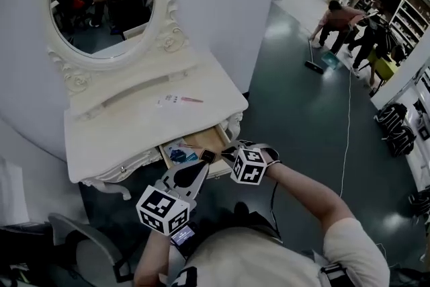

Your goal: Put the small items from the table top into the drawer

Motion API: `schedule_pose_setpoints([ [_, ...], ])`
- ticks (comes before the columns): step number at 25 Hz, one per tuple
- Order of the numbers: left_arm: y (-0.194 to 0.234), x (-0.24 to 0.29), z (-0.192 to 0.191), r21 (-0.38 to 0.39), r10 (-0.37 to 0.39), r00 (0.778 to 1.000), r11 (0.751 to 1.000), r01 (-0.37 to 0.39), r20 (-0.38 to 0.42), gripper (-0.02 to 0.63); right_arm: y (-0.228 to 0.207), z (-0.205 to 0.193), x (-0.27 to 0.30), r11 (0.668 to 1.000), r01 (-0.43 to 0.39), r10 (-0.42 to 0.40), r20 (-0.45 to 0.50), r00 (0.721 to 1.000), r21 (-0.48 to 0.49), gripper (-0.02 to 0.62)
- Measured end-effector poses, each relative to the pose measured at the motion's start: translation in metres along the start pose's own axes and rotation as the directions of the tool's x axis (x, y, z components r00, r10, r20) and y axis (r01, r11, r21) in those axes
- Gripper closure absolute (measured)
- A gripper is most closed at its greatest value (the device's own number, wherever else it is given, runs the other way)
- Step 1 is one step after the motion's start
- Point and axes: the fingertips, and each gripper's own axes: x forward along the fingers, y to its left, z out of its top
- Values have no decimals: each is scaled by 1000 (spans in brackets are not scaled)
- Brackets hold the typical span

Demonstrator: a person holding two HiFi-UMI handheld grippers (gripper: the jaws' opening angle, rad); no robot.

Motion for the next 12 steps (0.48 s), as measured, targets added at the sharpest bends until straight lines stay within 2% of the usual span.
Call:
schedule_pose_setpoints([
  [5, -1, 33, 2, 2, 15, 1000, 1000, -15, -25, 550, -21, -19, -7, 1000, 11, -11, 38, 999, 22, 565],
  [12, -28, 77, 5, -17, 71, 996, 997, -72, -55, 549, -33, -49, -34, 999, -41, 39, 104, 994, 15, 565],
])
